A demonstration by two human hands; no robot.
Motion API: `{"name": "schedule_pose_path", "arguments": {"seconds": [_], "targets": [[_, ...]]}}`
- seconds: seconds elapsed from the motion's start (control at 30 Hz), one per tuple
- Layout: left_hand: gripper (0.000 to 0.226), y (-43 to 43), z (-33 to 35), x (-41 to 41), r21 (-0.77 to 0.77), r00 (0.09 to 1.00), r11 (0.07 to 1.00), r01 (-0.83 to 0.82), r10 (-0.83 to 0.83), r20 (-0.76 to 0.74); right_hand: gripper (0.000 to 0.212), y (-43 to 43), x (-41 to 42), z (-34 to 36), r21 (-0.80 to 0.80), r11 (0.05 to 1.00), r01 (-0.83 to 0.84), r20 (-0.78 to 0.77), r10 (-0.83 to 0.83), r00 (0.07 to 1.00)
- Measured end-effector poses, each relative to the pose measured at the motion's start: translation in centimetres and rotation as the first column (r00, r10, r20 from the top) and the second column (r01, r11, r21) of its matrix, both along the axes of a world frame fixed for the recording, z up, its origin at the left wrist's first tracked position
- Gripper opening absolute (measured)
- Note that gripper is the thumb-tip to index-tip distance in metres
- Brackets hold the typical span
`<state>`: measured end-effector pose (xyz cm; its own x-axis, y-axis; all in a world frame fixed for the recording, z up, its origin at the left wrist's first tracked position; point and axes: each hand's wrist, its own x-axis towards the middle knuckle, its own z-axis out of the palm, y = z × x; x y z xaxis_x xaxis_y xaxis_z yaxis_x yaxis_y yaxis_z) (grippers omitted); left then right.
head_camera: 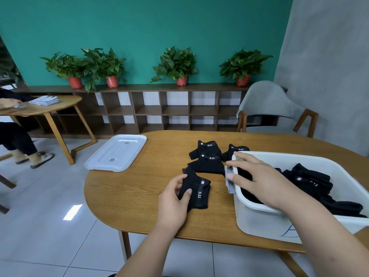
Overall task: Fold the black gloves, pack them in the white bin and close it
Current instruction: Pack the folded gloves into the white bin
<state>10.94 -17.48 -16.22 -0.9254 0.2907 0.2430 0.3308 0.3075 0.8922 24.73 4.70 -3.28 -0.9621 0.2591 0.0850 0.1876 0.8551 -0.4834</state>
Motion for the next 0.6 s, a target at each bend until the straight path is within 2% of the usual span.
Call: {"name": "schedule_pose_path", "arguments": {"seconds": [0.17,0.3,0.4,0.5,0.6], "targets": [[0.052,0.1,1.9,1.0,0.142,0.999,0.989,0.035,-0.034,-0.011,0.057,-0.2,0.2,0.2,0.007,1.000,0.004,-0.006,-0.004,1.000],[0.051,0.9,5.2,2.5,0.285,0.997,0.956,0.071,-0.062,-0.042,0.076,-0.9,0.5,0.6,0.093,0.996,0.003,-0.051,0.002,0.999],[0.049,1.7,7.7,3.5,0.346,0.992,0.931,0.120,-0.103,-0.066,0.079,-1.1,0.7,1.0,0.002,1.000,0.025,-0.116,-0.025,0.993],[0.048,2.7,10.0,4.6,0.375,0.984,0.911,0.173,-0.143,-0.106,0.070,-1.4,1.0,1.6,-0.139,0.990,-0.031,-0.141,0.011,0.990],[0.047,3.6,11.6,5.6,0.392,0.974,0.893,0.221,-0.181,-0.137,0.044,-1.9,1.2,1.9,-0.242,0.967,-0.077,-0.227,0.020,0.974]]}}
